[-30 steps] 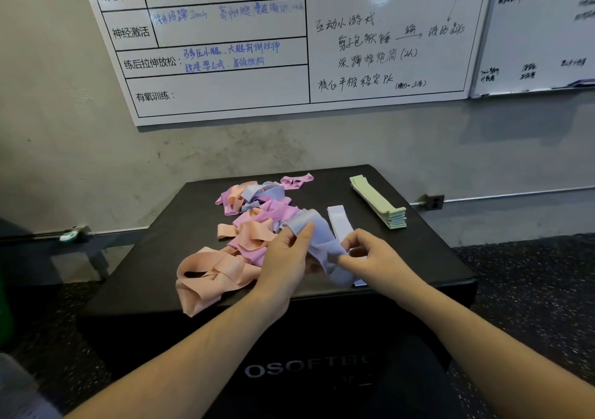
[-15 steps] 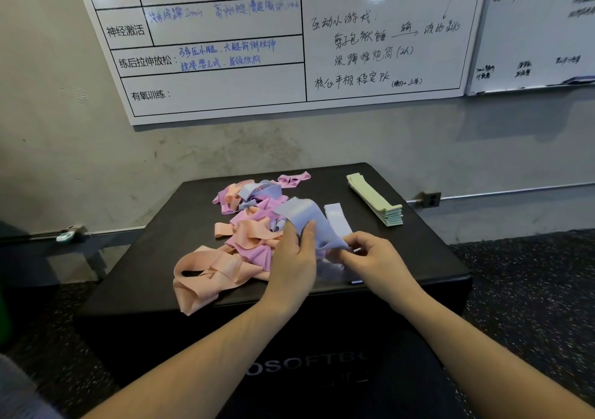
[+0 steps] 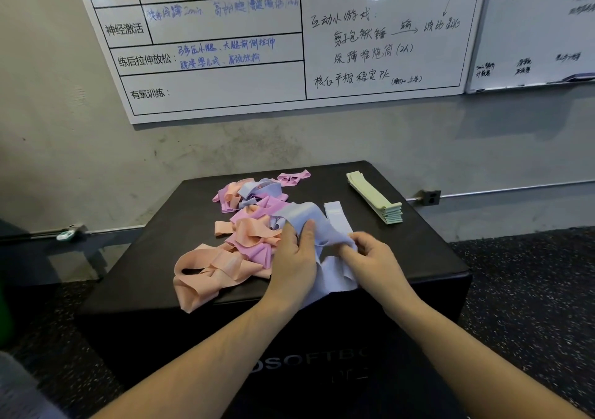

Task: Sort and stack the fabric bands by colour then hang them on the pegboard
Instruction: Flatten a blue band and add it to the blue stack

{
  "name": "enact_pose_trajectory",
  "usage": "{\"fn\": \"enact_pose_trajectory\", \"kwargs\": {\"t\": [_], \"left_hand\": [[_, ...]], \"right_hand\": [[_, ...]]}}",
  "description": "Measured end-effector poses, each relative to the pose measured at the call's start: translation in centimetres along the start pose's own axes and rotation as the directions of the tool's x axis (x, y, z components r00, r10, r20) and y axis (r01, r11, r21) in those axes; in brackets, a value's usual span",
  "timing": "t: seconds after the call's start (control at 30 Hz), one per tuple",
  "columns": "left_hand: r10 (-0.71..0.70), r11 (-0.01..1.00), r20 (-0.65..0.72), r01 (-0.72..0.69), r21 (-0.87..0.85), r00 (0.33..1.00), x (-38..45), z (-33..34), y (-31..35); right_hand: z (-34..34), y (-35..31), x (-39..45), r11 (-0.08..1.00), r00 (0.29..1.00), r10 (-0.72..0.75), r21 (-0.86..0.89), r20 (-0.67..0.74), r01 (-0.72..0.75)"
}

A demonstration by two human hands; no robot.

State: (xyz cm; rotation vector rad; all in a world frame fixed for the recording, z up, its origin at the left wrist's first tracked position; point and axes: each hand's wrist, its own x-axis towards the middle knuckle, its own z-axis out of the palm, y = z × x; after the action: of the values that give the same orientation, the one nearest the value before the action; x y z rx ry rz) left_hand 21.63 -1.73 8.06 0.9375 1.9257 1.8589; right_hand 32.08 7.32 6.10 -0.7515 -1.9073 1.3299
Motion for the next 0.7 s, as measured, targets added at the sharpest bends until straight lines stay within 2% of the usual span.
{"fn": "enact_pose_trajectory", "kwargs": {"t": [0.07, 0.13, 0.23, 0.3, 0.37, 0.47, 0.57, 0.7], "left_hand": [[-0.038, 0.999, -0.053, 0.037, -0.019, 0.998, 0.4, -0.4, -0.1], [-0.076, 0.997, -0.088, 0.073, -0.038, 0.993, 0.7, -0.7, -0.2], [-0.161, 0.986, -0.130, 0.153, -0.069, 0.978, 1.3, -0.9, 0.0], [-0.220, 0.974, -0.151, 0.209, -0.089, 0.964, 1.8, -0.9, -0.1], [-0.244, 0.968, -0.155, 0.232, -0.095, 0.957, 1.9, -1.0, -0.1], [-0.259, 0.959, -0.151, 0.236, -0.155, 0.954, 2.1, -1.1, -0.5], [-0.270, 0.954, -0.080, 0.255, -0.160, 0.959, 1.9, -0.9, -0.7], [-0.224, 0.971, -0.014, 0.221, -0.092, 0.975, 1.5, -0.2, -0.8]], "right_hand": [[0.1, -0.3, -0.2, 0.975, 0.989, 0.118, 0.179, 0.093, -0.133], [0.0, -0.8, -0.5, 0.919, 0.956, 0.171, 0.312, 0.239, -0.242], [-0.1, -1.2, -1.1, 0.836, 0.891, 0.106, 0.446, 0.441, -0.320], [-0.1, -1.1, -1.3, 0.822, 0.868, 0.055, 0.471, 0.494, -0.320], [0.0, -0.8, -1.4, 0.900, 0.885, 0.037, 0.370, 0.464, -0.232], [0.2, 0.0, -0.9, 0.984, 0.976, 0.027, 0.166, 0.214, -0.064], [-0.4, 0.8, -0.1, 0.987, 0.998, 0.057, 0.146, 0.020, -0.059], [-0.8, 1.6, 0.1, 0.999, 0.998, 0.046, 0.010, 0.041, -0.046]]}}
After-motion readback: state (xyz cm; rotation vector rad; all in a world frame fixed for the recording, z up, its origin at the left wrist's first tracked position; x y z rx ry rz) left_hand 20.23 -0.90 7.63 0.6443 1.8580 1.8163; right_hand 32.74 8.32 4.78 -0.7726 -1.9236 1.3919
